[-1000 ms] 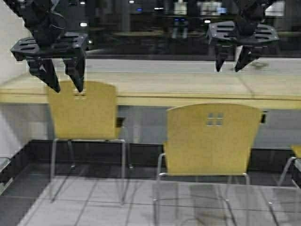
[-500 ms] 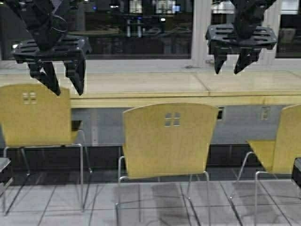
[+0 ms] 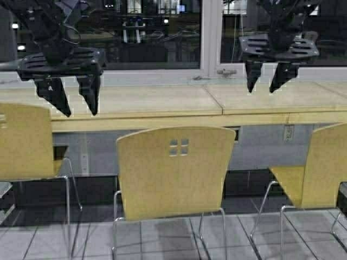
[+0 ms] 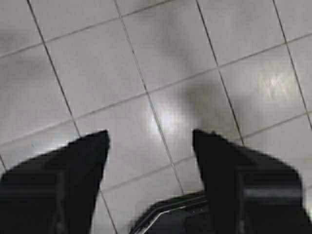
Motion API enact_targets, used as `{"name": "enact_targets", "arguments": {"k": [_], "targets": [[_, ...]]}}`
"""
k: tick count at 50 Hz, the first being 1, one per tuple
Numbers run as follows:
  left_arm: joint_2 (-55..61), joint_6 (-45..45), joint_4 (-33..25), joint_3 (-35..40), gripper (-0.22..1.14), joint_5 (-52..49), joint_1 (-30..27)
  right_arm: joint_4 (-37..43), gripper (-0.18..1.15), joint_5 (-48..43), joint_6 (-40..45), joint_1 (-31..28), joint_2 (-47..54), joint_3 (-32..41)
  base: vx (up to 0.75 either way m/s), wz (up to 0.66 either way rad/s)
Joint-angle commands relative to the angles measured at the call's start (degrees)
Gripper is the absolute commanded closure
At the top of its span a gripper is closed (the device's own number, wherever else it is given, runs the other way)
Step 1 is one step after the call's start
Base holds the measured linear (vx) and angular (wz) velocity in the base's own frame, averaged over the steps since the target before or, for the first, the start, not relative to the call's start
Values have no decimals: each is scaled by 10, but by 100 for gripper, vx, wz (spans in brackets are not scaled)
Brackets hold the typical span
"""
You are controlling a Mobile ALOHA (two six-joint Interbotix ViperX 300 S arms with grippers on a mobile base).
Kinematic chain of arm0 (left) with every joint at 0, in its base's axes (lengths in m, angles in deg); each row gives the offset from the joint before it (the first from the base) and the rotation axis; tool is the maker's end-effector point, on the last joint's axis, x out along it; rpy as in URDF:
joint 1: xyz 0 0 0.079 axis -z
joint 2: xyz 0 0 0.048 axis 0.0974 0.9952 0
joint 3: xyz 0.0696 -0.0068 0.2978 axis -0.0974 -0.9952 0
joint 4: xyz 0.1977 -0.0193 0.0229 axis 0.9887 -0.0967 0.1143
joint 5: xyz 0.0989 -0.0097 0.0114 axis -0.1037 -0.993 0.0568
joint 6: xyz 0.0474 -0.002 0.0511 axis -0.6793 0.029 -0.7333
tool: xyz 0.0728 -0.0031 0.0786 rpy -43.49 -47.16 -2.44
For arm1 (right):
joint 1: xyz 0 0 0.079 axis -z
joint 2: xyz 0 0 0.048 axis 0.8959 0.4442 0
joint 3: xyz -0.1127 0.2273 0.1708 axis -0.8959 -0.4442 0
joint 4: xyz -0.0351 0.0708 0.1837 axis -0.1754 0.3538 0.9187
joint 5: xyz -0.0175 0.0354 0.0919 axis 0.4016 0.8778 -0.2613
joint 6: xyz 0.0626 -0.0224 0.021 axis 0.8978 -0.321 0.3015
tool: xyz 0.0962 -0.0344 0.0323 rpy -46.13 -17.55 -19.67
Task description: Push the chairs under the table
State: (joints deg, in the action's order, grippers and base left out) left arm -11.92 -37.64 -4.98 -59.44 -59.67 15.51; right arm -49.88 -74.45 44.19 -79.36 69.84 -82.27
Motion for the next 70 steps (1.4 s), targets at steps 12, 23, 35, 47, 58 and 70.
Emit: {"name": "enact_targets", "arguments": {"k": [12,23,35,47,58,70], "targets": [[9,18,-5,4,3,25,-5,38,12,-21,11,-2,0,2,29,2],[73,134,-175,9,3,149,-4,190,12,-82,63,0,51,9,26,-4],[137,227,-370,-2,3,235,11,349,12,-98,120,-2,69,27,24,-5],[189,275,-499,14,3,258,45,448,12,-96,146,-10,111,65,23,-6],[236,305,-520,34,3,257,57,485,12,-96,149,-24,143,72,20,-3],[287,338,-522,54,3,258,57,505,12,-100,155,-26,183,76,18,5]]}}
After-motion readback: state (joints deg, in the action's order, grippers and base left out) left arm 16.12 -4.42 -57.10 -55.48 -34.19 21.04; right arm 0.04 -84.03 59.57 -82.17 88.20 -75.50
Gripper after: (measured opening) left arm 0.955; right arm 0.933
